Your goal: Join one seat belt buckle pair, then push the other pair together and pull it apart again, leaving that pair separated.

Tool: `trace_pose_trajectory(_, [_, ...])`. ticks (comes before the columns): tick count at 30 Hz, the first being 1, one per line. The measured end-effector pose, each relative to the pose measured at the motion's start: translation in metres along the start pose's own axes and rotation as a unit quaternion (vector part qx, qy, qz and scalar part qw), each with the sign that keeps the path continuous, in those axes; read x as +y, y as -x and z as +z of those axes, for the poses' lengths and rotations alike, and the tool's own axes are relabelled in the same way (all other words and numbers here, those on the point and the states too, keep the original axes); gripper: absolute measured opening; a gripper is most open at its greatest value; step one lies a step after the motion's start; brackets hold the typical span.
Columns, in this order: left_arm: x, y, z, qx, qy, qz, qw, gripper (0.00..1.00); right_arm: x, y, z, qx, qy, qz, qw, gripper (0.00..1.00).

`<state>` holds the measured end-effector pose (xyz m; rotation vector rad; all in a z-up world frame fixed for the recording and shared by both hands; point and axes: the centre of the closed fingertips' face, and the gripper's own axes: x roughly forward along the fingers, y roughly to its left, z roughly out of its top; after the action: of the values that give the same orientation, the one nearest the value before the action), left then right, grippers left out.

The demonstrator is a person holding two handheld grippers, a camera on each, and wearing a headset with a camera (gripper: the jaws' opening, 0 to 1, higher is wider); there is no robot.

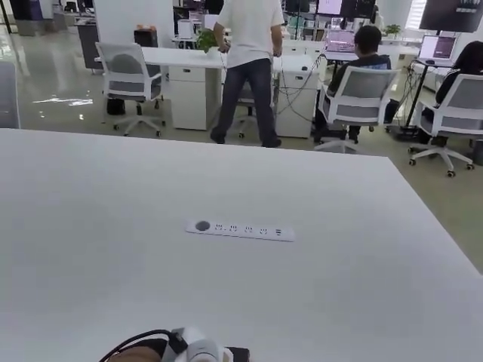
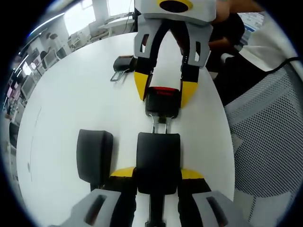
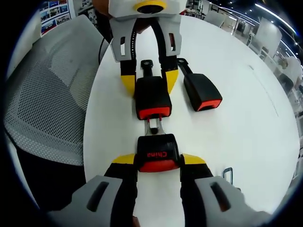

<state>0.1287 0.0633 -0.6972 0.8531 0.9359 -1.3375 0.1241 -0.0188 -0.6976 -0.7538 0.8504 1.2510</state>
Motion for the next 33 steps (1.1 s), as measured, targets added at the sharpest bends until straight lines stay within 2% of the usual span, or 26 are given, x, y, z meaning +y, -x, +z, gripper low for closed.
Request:
trace_pose_trajectory(12, [0.000,-0.001,0.001,-0.003,-0.008,-0.005,1.0000,0.33,0.001,-0.002,0.004,-0.020,0.001,0.016,0.9997,0.32])
trace_pose_trajectory(18, [0.001,-0.002,0.001,-0.002,-0.011,-0.003,0.9999,0.33,-0.001,-0.003,0.006,-0.033,-0.003,0.015,0.9993,0.32])
trace_pose_trajectory(28, [0.000,-0.001,0.002,-0.003,-0.010,-0.004,0.9999,0.33,-0.003,-0.008,0.011,-0.029,0.014,0.019,0.9993,0.31])
trace_pose_trajectory(31, [0.001,-0.001,0.004,0.002,-0.014,-0.005,0.9999,0.33,0.000,-0.013,0.020,-0.034,0.013,0.016,0.9992,0.31])
trace_pose_trajectory(32, [0.001,0.000,0.004,0.004,-0.015,-0.005,0.9999,0.33,0.001,-0.014,0.023,-0.032,0.012,0.014,0.9993,0.31])
trace_pose_trajectory(33, [0.000,-0.001,0.003,0.007,-0.019,-0.009,0.9998,0.33,-0.004,-0.011,0.016,-0.015,0.003,0.002,0.9999,0.31])
